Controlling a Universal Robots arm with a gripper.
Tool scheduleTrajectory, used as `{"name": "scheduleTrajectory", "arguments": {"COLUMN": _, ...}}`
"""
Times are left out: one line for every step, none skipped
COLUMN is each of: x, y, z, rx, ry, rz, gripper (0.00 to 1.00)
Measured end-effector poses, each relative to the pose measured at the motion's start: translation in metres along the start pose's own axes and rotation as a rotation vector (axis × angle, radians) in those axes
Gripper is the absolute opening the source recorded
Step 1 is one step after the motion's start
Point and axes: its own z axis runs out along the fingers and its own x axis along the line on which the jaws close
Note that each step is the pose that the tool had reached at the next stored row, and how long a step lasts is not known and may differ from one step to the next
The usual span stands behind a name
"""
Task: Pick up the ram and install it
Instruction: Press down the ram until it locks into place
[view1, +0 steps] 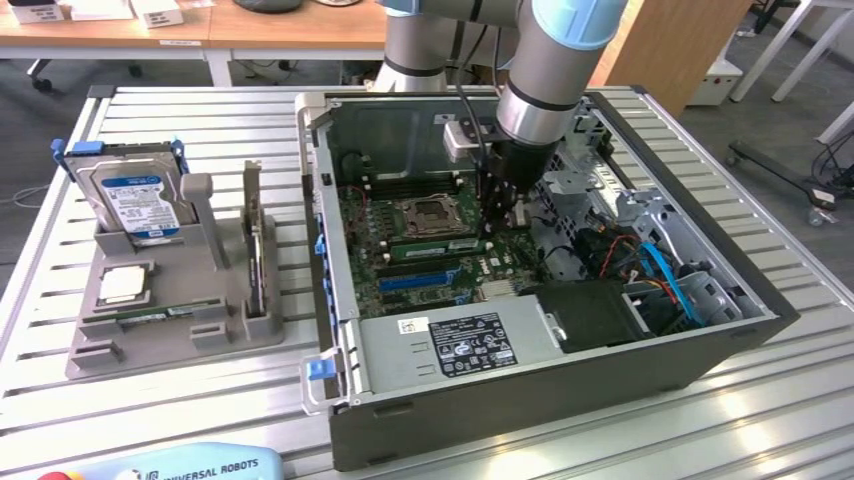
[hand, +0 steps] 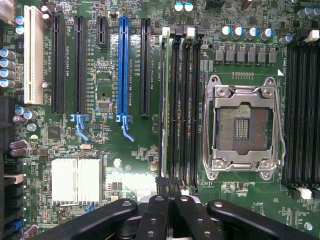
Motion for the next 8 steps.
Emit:
{"name": "scheduleTrajectory", "arguments": {"x": 0.0000, "y": 0.0000, "z": 0.0000, "rx": 0.0000, "ry": 0.0000, "rz": 0.000, "gripper": 0.10}}
{"name": "scheduleTrajectory", "arguments": {"x": 0.0000, "y": 0.0000, "z": 0.0000, "rx": 0.0000, "ry": 0.0000, "rz": 0.000, "gripper": 0.10}}
{"name": "scheduleTrajectory", "arguments": {"x": 0.0000, "y": 0.0000, "z": 0.0001, "rx": 0.0000, "ry": -0.0001, "rz": 0.000, "gripper": 0.10}}
{"name": "scheduleTrajectory", "arguments": {"x": 0.0000, "y": 0.0000, "z": 0.0003, "rx": 0.0001, "ry": -0.0002, "rz": 0.000, "gripper": 0.10}}
{"name": "scheduleTrajectory", "arguments": {"x": 0.0000, "y": 0.0000, "z": 0.0005, "rx": 0.0001, "ry": -0.0001, "rz": 0.000, "gripper": 0.10}}
{"name": "scheduleTrajectory", "arguments": {"x": 0.0000, "y": 0.0000, "z": 0.0007, "rx": 0.0001, "ry": -0.0001, "rz": 0.000, "gripper": 0.10}}
{"name": "scheduleTrajectory", "arguments": {"x": 0.0000, "y": 0.0000, "z": 0.0007, "rx": 0.0000, "ry": 0.0001, "rz": 0.000, "gripper": 0.10}}
{"name": "scheduleTrajectory", "arguments": {"x": 0.0000, "y": 0.0000, "z": 0.0007, "rx": 0.0000, "ry": 0.0001, "rz": 0.000, "gripper": 0.10}}
